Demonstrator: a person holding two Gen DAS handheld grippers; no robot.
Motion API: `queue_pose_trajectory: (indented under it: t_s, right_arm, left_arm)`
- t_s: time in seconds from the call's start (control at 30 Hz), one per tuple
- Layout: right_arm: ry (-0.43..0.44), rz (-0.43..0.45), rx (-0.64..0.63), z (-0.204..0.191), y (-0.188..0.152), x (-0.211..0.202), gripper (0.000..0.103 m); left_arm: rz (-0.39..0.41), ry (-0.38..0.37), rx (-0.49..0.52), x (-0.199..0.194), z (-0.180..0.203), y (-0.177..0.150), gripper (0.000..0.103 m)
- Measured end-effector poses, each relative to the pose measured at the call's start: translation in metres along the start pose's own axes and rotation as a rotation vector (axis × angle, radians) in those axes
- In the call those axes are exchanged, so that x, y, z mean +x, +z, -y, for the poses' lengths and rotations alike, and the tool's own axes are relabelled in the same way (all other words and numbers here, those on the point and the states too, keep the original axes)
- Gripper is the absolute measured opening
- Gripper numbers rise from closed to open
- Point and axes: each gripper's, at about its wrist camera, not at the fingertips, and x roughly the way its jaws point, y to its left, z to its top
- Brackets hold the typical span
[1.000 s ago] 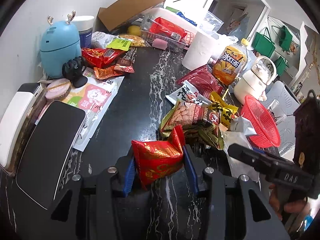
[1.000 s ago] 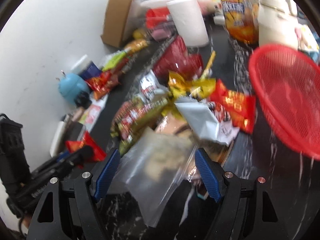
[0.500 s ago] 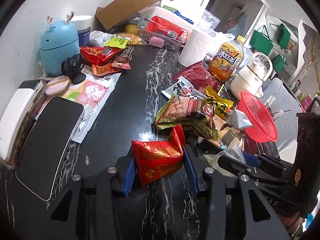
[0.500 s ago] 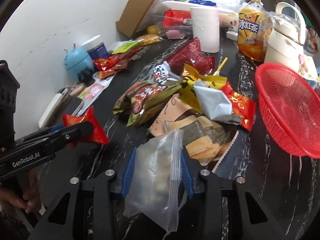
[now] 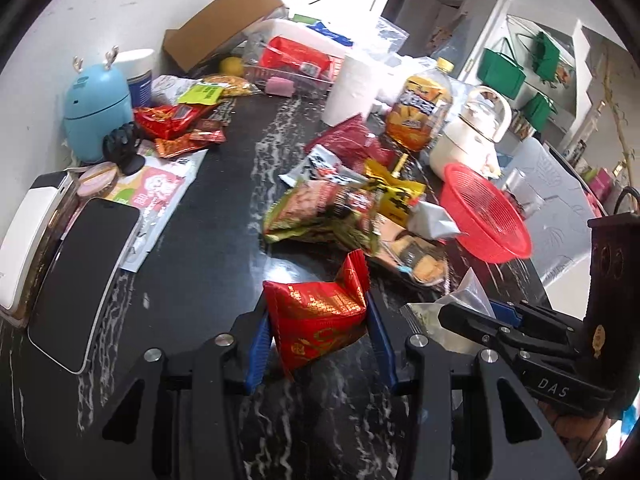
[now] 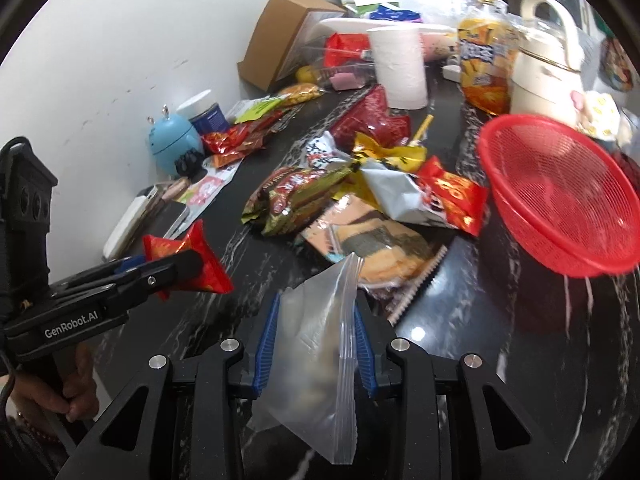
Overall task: Organize snacks
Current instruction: 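Carry the red bag toward the red colander while right carries the zip bag there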
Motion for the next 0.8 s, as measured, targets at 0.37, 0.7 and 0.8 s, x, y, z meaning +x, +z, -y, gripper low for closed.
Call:
queue_pose_trajectory:
  t_s: [0.37,0.7,0.8]
  right_arm:
    - [-0.044,0.059,0.057,0.022,-0.027,-0.044,0.034]
    - [-0.11,0.105,0.144,0.048,-0.045,-0.077,0.034]
    - [-0.139,0.124,0.16,0.055,-0.047,-0.088,0.034]
  left_arm:
    - [-0.008,-0.067,0.085,-0.004,0.046,-0.009,0.043]
    - [-0.041,-0.153,0.173,0.006,0.087,-0.011,0.043]
    - [-0.06,-0.18,0.195,0.011,0.099,-0.01,0.043]
